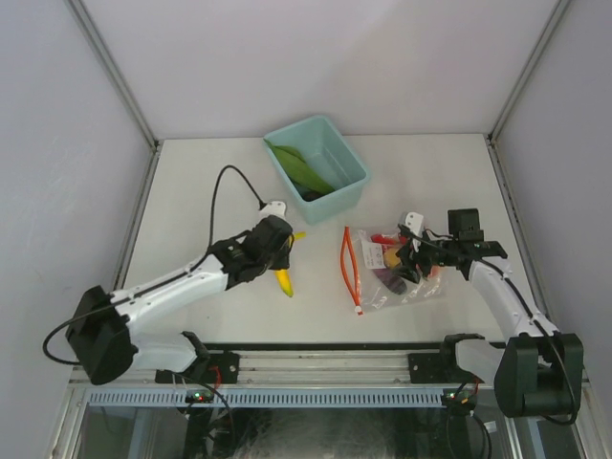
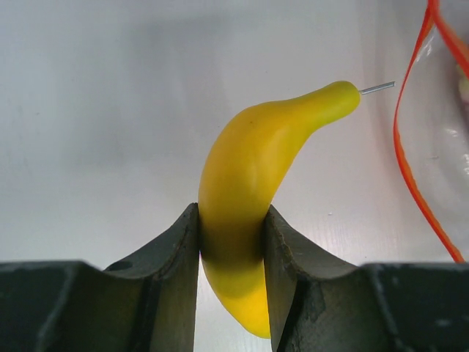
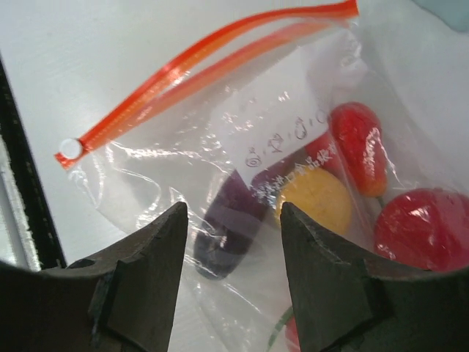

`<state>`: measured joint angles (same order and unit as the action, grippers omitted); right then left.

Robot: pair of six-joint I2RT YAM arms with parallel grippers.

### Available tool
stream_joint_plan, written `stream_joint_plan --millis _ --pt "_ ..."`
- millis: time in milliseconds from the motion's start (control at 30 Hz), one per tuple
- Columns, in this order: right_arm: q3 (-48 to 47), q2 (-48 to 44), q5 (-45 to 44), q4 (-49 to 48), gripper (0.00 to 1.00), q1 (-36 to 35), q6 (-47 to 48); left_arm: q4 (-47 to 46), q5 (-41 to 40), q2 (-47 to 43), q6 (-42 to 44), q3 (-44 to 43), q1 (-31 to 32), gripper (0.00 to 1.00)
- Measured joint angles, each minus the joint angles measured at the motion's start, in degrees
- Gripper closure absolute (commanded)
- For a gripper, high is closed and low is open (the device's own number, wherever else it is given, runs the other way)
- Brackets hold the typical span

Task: Open the zip-top bag and remove the fake food
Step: Place the fake fruit in the bin.

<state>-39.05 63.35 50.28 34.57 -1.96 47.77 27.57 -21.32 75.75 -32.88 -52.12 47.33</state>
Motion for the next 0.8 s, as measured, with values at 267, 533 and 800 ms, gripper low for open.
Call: stream_joint_plan --millis 267,533,800 --pt "-5.44 -0.28 7.21 8.90 0.45 -2.64 0.87 -9.20 -2.49 -18.86 -4.04 11.72 -0.02 1.00" --pt "-18.84 3.89 11.98 19.34 0.46 -11.04 0.46 -28.09 -2.25 -34.21 -14.19 24.22 -1.09 1.00" --pt "-23.08 5.66 13.92 13.00 0.46 -18.51 -18.71 -41.40 0.11 -33.81 -21.24 25.55 -1.25 1.00"
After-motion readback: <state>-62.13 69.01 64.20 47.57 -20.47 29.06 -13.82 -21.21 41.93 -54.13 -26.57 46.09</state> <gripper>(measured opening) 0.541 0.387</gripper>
